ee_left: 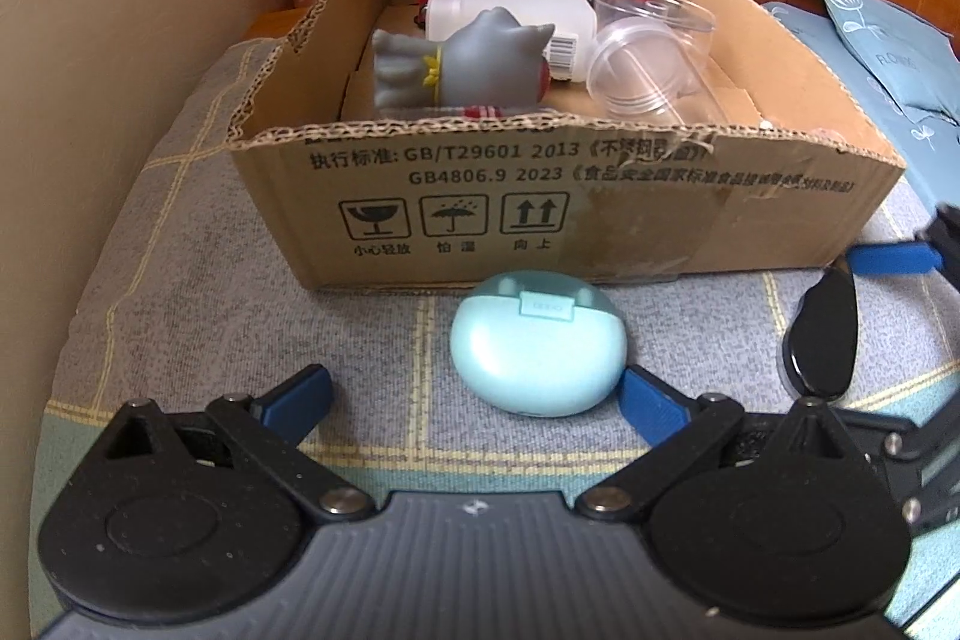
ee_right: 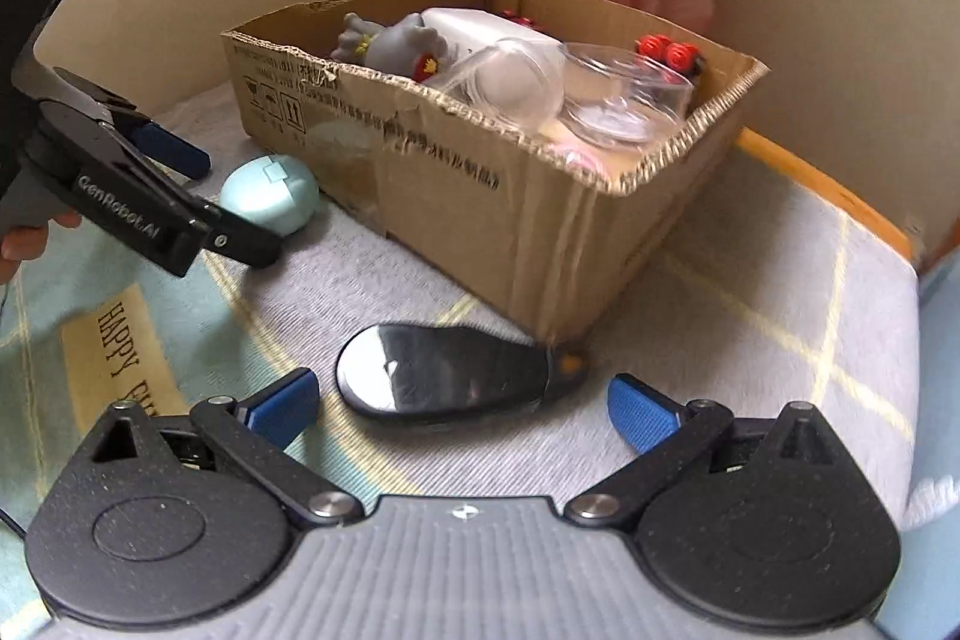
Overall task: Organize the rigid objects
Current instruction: 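Grasp the mint-green round case with the left tool while the right tool grasps the black oval fob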
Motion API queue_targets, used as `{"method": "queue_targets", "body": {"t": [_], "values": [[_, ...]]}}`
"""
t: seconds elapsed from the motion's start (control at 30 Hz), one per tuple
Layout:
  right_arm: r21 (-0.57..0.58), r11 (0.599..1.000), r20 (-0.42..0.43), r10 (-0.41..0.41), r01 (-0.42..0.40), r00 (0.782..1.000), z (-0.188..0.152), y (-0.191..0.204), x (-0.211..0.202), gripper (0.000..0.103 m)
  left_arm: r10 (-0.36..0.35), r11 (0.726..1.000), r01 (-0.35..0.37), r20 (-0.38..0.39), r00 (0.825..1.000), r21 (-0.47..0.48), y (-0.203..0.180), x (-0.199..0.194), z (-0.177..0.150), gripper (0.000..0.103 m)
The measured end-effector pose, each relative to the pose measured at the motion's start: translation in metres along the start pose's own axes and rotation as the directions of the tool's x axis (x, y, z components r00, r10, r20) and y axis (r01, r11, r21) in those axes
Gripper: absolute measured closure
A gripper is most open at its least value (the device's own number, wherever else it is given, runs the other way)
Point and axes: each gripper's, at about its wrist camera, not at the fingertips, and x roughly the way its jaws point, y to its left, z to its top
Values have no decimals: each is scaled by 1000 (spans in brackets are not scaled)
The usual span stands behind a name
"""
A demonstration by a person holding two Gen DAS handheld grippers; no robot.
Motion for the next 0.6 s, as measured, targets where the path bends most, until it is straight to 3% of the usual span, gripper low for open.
{"method": "queue_targets", "body": {"t": [0.23, 0.4, 0.6], "values": [[-49, 997, -26, 54, -55, 998, 6, 14, 4, 0, -9, 1000, 8, 9, 1000, 18, -3, 0, 0, 2], [-39, 998, -13, 49, -50, 999, -1, 28, -1, 0, -51, 996, 48, 43, 998, 73, -12, 0, -1, 6], [-35, 998, -10, 47, -48, 999, 2, 27, 1, 0, -92, 990, 83, 70, 993, 117, -20, -1, 1, 18]]}}
